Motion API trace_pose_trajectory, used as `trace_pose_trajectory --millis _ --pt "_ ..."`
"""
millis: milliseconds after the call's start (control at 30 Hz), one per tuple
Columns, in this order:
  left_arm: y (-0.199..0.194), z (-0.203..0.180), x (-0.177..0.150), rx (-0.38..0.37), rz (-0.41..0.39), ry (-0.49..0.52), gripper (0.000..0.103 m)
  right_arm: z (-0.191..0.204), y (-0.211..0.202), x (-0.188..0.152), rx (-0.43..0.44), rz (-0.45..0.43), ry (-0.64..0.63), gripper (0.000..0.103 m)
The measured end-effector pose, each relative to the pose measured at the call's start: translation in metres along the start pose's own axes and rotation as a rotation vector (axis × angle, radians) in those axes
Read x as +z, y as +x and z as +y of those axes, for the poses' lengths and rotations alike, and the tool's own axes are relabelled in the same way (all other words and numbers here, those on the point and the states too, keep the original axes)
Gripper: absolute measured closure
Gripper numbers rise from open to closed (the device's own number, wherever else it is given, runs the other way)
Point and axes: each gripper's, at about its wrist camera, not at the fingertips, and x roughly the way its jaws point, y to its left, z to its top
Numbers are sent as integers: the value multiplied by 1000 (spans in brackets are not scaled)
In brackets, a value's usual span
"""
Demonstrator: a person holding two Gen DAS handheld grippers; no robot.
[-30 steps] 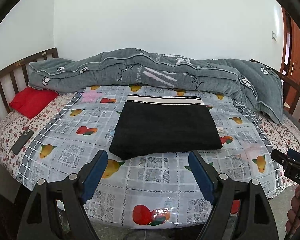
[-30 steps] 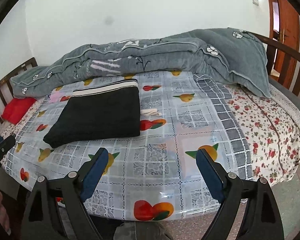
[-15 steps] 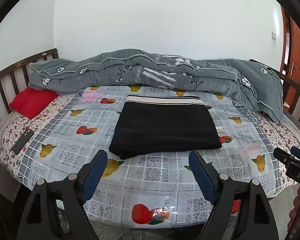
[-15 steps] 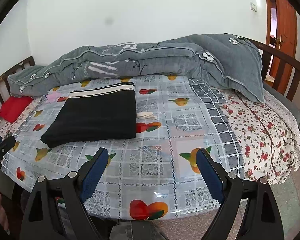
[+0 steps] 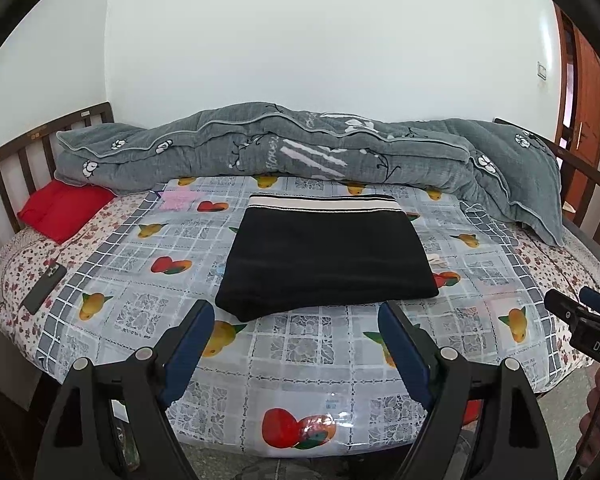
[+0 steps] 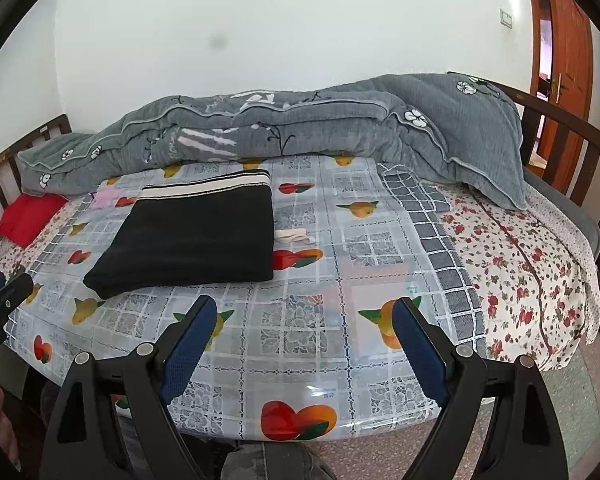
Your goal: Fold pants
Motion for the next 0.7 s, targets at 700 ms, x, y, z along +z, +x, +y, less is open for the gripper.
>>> trace_pose_trajectory --millis 700 --pt "-3 1 1 -2 -6 1 19 4 -7 1 -1 -11 -1 15"
